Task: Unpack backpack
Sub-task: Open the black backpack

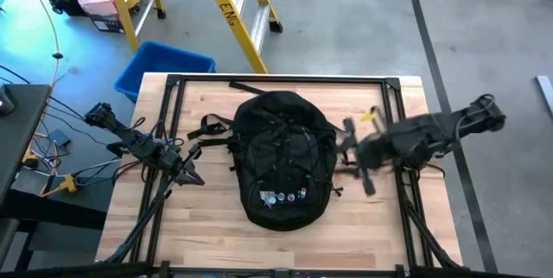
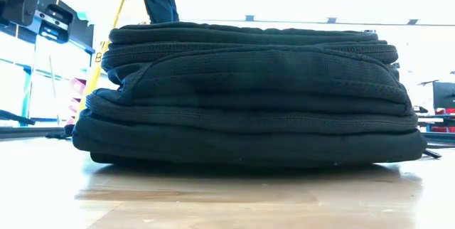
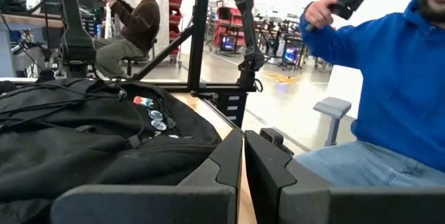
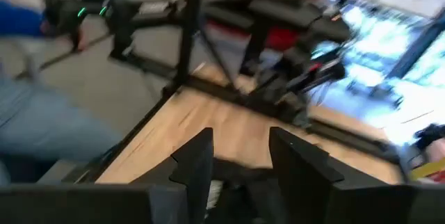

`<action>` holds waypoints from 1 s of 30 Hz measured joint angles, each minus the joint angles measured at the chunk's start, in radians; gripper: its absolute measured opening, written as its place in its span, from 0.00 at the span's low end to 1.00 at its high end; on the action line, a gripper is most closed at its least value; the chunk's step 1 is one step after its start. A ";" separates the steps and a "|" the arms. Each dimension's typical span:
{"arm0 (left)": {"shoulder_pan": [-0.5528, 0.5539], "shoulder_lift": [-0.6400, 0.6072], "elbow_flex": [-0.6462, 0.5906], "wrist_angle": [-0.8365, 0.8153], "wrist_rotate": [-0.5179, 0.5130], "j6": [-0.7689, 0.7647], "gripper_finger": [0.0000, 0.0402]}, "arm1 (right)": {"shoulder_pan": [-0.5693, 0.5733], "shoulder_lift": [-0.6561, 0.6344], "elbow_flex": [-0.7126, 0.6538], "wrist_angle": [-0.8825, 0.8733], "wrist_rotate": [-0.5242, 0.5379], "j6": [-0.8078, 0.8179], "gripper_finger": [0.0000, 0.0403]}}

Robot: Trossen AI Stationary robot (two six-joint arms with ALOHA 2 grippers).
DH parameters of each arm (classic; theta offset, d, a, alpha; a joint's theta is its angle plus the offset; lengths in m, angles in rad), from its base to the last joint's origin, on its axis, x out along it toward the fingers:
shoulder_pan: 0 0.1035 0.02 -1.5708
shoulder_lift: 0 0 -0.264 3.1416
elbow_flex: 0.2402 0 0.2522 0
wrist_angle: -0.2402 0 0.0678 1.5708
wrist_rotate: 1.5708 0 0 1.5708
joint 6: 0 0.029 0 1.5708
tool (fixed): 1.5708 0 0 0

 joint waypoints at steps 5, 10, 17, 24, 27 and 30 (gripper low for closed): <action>0.000 0.000 0.000 0.077 -0.001 -0.004 0.00 | 0.106 0.190 0.125 -0.124 0.014 0.089 0.37; 0.000 0.000 0.000 0.134 -0.001 -0.034 0.00 | 0.180 0.370 0.176 -0.179 0.015 0.204 0.44; 0.000 0.000 0.000 0.166 -0.001 -0.055 0.00 | 0.241 0.591 0.178 -0.163 0.043 0.270 0.47; 0.000 0.000 0.000 0.200 -0.001 -0.163 0.00 | 0.246 0.768 0.178 -0.074 0.124 0.285 0.47; 0.000 0.000 0.000 0.199 -0.001 -0.186 0.00 | 0.244 0.821 0.178 -0.071 0.178 0.296 0.47; 0.000 0.000 0.000 0.199 -0.002 -0.185 0.00 | 0.242 0.861 0.178 -0.079 0.251 0.306 0.47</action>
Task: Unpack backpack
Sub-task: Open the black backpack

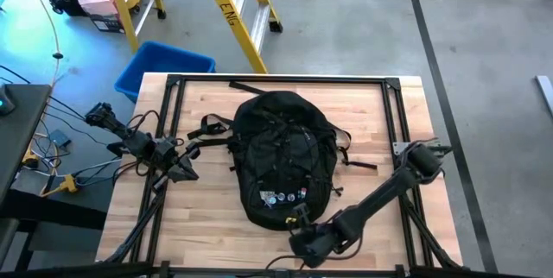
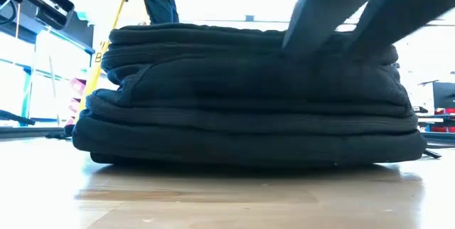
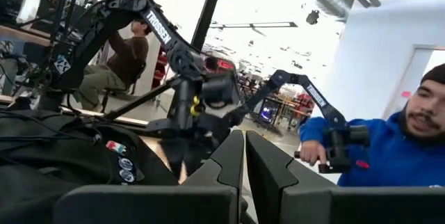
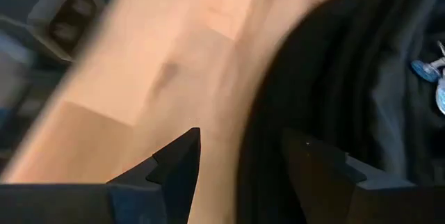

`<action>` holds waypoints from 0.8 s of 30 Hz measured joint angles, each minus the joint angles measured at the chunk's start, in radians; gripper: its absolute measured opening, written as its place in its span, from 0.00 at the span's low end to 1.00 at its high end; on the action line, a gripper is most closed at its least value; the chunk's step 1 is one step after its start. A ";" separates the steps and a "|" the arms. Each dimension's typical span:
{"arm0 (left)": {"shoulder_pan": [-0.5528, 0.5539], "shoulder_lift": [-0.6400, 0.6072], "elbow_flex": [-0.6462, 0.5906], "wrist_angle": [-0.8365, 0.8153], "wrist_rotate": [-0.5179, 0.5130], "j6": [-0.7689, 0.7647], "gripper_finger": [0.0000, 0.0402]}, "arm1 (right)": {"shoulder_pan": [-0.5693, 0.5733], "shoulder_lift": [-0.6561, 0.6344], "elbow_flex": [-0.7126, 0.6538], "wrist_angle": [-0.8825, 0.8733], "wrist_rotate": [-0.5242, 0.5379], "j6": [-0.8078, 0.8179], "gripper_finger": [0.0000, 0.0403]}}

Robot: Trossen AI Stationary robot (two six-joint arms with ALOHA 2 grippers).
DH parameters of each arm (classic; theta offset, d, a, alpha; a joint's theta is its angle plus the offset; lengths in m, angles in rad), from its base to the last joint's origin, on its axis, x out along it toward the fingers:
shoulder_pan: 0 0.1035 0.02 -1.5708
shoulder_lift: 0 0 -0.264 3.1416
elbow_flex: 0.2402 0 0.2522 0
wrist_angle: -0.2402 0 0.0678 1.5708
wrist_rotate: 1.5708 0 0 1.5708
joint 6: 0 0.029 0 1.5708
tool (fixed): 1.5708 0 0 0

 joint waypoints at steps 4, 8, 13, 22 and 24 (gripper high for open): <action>0.000 0.000 0.000 0.000 0.000 0.000 0.00 | -0.009 0.033 0.002 0.008 0.001 0.043 0.46; 0.000 0.000 0.000 0.001 -0.001 -0.008 0.00 | -0.015 0.027 0.064 -0.058 -0.012 0.092 0.43; 0.000 0.000 0.000 0.002 -0.001 -0.020 0.00 | 0.002 0.026 0.163 -0.147 0.050 0.081 0.41; 0.000 0.000 0.000 0.004 -0.001 -0.061 0.00 | -0.027 0.028 0.113 -0.184 -0.025 0.139 0.40; 0.000 0.000 0.000 0.004 -0.001 -0.061 0.00 | -0.038 0.028 0.098 -0.177 -0.029 0.149 0.40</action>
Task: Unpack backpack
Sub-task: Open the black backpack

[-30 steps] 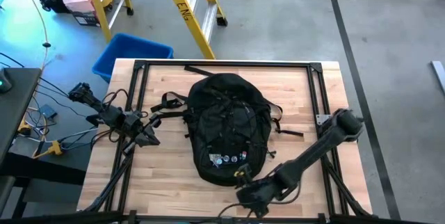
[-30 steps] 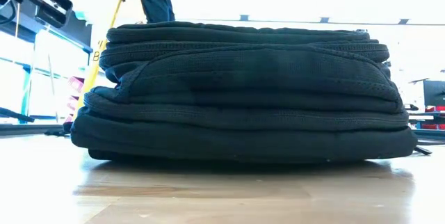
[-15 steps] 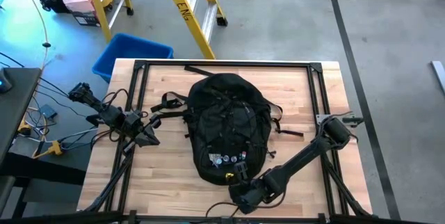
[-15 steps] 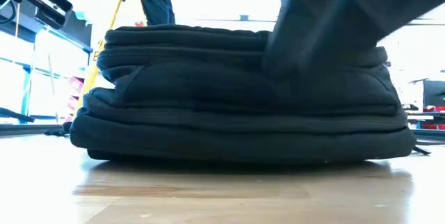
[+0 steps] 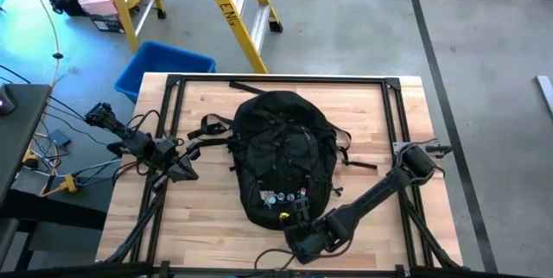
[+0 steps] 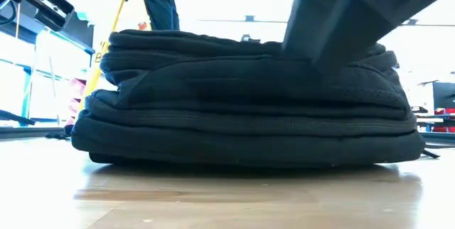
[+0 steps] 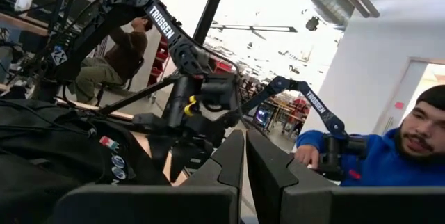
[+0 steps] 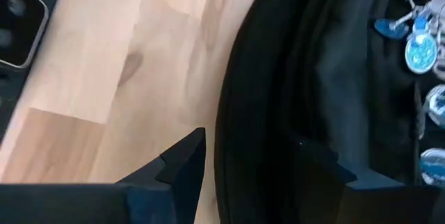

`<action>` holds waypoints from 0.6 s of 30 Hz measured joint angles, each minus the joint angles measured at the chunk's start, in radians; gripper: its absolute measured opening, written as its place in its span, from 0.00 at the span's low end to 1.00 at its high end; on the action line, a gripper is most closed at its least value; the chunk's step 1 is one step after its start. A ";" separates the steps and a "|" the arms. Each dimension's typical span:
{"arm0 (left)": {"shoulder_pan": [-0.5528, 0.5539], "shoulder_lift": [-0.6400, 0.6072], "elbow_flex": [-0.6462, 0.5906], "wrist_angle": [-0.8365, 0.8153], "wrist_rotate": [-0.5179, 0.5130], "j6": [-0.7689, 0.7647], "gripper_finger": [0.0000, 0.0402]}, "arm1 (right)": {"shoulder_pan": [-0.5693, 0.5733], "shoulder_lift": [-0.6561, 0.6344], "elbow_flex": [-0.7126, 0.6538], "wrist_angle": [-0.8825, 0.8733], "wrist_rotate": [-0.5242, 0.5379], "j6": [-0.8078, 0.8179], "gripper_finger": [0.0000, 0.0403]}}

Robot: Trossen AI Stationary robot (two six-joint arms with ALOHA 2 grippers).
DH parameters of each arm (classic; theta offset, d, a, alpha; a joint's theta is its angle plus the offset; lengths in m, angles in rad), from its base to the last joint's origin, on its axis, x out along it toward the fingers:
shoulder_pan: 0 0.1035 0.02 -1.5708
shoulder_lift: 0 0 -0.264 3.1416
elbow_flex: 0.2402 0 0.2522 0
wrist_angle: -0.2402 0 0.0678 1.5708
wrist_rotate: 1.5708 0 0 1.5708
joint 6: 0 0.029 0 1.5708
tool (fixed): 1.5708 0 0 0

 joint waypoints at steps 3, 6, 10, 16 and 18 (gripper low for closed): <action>0.000 0.000 0.000 0.001 0.000 0.000 0.00 | -0.020 -0.001 -0.033 0.032 -0.031 0.006 0.40; 0.000 0.000 0.000 0.006 0.000 -0.001 0.00 | -0.037 -0.001 -0.068 0.095 -0.069 0.005 0.40; 0.000 0.000 0.000 0.006 -0.014 -0.001 0.00 | -0.047 0.002 -0.099 0.141 -0.075 0.019 0.32; 0.000 0.000 0.000 0.007 -0.080 -0.009 0.00 | -0.049 0.006 -0.018 0.074 -0.048 0.010 0.03; 0.000 0.000 0.000 0.012 -0.105 -0.041 0.00 | -0.060 0.006 0.052 0.048 -0.042 -0.011 0.02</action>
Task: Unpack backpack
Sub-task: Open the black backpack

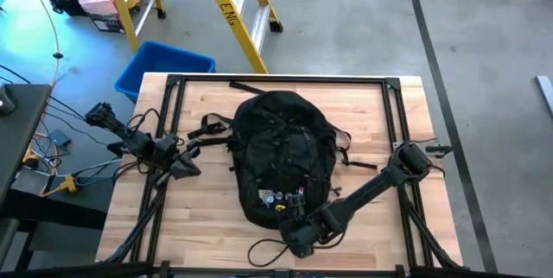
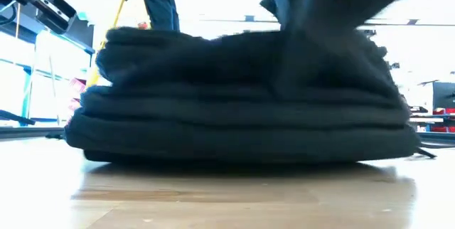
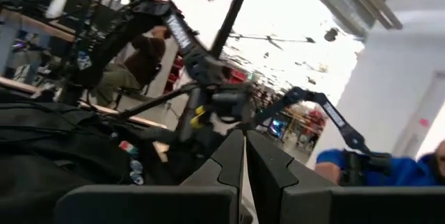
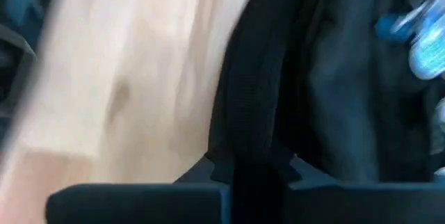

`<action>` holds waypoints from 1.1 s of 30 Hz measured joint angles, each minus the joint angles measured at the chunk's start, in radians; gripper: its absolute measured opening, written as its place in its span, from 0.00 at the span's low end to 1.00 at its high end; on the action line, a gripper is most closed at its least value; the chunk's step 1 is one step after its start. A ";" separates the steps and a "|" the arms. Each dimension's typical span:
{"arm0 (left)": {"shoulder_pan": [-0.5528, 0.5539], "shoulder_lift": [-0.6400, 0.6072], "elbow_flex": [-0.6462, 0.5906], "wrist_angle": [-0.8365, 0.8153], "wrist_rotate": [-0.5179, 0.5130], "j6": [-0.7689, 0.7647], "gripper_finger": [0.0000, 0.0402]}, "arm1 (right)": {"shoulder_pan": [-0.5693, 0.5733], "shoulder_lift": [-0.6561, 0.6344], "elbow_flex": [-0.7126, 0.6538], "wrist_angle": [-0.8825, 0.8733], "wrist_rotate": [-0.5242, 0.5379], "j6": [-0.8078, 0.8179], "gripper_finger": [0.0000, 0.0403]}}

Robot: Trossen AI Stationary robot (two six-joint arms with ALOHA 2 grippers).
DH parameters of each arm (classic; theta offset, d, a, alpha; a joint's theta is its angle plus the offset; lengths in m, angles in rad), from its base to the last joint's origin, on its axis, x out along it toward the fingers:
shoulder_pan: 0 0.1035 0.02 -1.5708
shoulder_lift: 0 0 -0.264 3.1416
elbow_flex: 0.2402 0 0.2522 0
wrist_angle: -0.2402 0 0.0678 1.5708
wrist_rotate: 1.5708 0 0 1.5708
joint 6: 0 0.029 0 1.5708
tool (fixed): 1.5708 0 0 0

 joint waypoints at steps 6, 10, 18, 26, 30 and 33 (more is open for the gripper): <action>0.000 0.000 0.010 0.114 -0.003 0.133 0.00 | -0.076 0.002 0.302 -0.177 0.066 -0.095 0.01; 0.000 0.002 0.072 0.221 0.024 0.257 0.00 | -0.135 0.000 0.503 -0.279 0.159 -0.130 0.00; 0.000 0.154 0.257 0.201 -0.082 0.304 0.00 | -0.232 -0.060 0.658 -0.309 0.137 -0.185 0.00; 0.000 0.577 0.591 -0.087 -0.064 0.337 0.06 | -0.282 -0.092 0.649 -0.350 0.023 -0.171 0.00; 0.001 0.794 0.812 -0.353 -0.152 0.399 0.17 | -0.278 -0.073 0.649 -0.362 -0.001 -0.179 0.00; 0.001 0.930 0.955 -0.499 -0.207 0.431 0.27 | -0.264 -0.063 0.649 -0.394 0.007 -0.178 0.00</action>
